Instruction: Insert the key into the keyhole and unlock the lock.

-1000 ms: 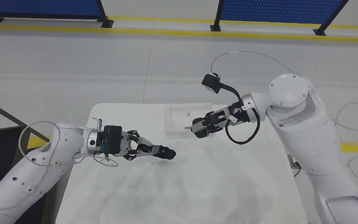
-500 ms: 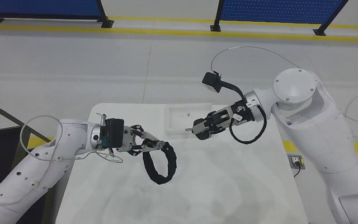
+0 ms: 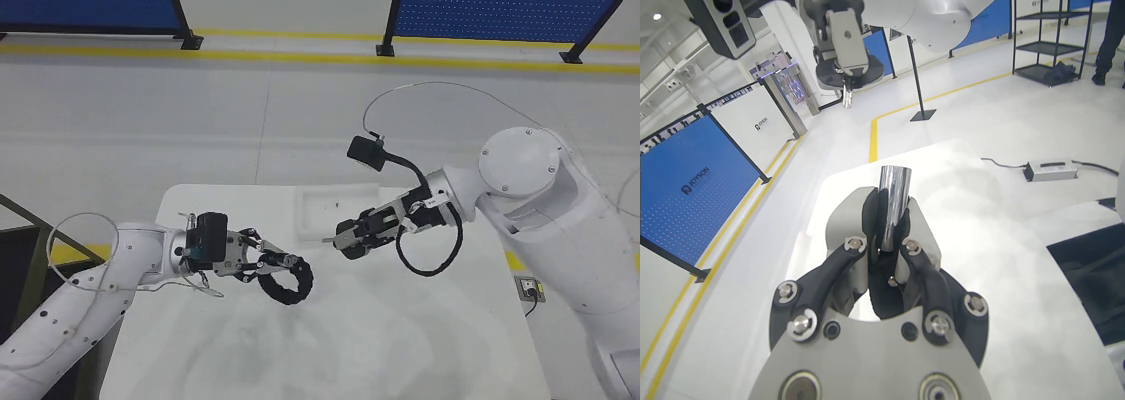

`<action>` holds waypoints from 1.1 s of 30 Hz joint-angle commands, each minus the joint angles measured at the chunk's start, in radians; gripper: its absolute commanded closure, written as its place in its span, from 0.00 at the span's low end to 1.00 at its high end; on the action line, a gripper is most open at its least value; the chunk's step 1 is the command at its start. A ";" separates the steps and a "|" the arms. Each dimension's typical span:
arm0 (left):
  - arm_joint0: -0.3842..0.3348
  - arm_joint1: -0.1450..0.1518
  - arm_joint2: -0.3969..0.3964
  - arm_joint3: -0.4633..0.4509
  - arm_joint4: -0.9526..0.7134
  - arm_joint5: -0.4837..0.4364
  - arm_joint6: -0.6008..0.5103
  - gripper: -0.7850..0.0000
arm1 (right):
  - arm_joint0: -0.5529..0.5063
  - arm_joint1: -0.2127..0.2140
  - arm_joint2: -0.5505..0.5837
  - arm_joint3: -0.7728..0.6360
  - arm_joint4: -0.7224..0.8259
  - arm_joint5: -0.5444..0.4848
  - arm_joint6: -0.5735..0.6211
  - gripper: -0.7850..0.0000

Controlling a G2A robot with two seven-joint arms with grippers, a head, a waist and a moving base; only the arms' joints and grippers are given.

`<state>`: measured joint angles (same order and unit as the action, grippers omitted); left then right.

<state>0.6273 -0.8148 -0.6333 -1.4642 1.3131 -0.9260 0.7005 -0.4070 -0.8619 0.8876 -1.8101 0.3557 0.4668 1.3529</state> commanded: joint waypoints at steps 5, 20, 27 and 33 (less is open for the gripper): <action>-0.006 -0.061 0.056 0.056 -0.066 0.041 0.031 1.00 | 0.186 0.051 -0.219 -0.057 0.090 0.121 -0.120 1.00; -0.049 -0.182 0.152 0.228 0.128 0.143 0.337 1.00 | 0.567 0.144 -0.591 -0.143 0.383 0.273 -0.272 1.00; -0.054 -0.211 0.172 0.281 0.074 0.155 0.349 1.00 | 0.567 0.144 -0.591 -0.143 0.383 0.273 -0.272 1.00; -0.050 -0.225 0.183 0.291 0.028 0.117 0.311 1.00 | 0.558 0.145 -0.597 -0.153 0.366 0.289 -0.289 1.00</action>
<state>0.5776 -1.0373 -0.4530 -1.1711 1.3428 -0.8032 1.0169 0.1564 -0.7174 0.2945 -1.9562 0.7343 0.7406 1.0757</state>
